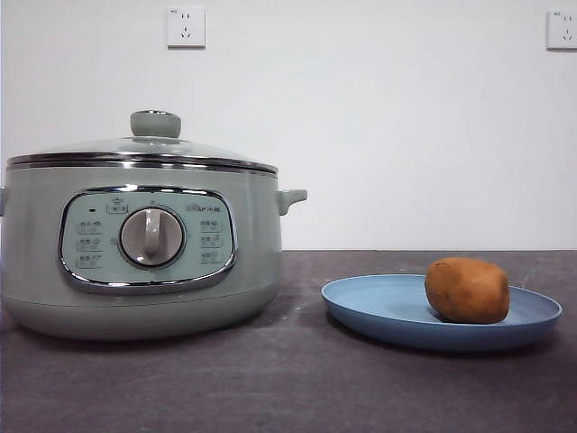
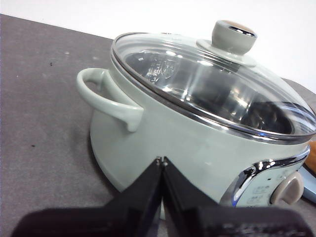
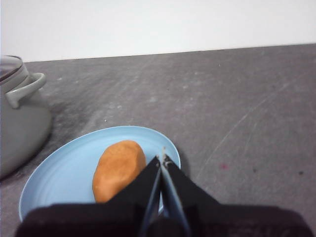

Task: Take the potato out from the steamer,put the potato on the plate,close the lid

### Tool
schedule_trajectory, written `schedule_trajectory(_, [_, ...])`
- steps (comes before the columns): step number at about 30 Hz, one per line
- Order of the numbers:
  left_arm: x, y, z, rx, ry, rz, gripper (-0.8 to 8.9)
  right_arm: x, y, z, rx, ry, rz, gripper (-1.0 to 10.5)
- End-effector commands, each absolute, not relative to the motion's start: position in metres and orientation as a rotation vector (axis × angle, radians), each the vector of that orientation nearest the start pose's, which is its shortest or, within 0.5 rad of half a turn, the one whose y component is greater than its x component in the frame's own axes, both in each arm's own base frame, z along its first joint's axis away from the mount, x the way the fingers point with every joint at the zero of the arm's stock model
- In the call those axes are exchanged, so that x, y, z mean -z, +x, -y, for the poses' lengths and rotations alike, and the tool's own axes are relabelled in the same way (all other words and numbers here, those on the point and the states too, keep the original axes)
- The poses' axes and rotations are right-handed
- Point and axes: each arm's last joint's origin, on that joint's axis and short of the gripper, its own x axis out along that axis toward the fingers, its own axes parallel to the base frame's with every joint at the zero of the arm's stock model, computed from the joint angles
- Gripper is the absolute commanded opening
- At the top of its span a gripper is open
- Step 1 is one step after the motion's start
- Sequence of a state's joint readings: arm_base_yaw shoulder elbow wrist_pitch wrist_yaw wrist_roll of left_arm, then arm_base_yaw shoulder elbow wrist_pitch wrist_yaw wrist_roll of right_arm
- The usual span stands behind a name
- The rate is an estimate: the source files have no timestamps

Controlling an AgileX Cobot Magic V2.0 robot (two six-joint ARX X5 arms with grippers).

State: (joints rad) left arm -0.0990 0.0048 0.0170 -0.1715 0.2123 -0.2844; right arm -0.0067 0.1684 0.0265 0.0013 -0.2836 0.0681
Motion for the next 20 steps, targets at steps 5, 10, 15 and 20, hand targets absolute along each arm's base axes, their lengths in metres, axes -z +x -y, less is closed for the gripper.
schedule_trajectory(5, [-0.1484,0.0947,0.0152,0.281,-0.292,-0.21,-0.03,-0.1448,0.0998,-0.0067,-0.234,0.161,-0.242,0.0])
schedule_trajectory(10, [-0.1484,0.0947,0.0152,0.281,-0.292,-0.21,-0.03,-0.1471,0.0966,-0.0063,-0.217,0.164,-0.206,0.0])
schedule_trajectory(15, [-0.1485,0.0947,0.0152,0.281,-0.292,-0.209,-0.03,-0.1499,0.0955,-0.0064,-0.22,0.16,-0.172,0.0])
schedule_trajectory(20, [-0.1485,0.0947,0.0153,0.281,-0.292,-0.209,-0.03,-0.1492,0.0958,-0.0063,-0.216,0.16,-0.18,0.0])
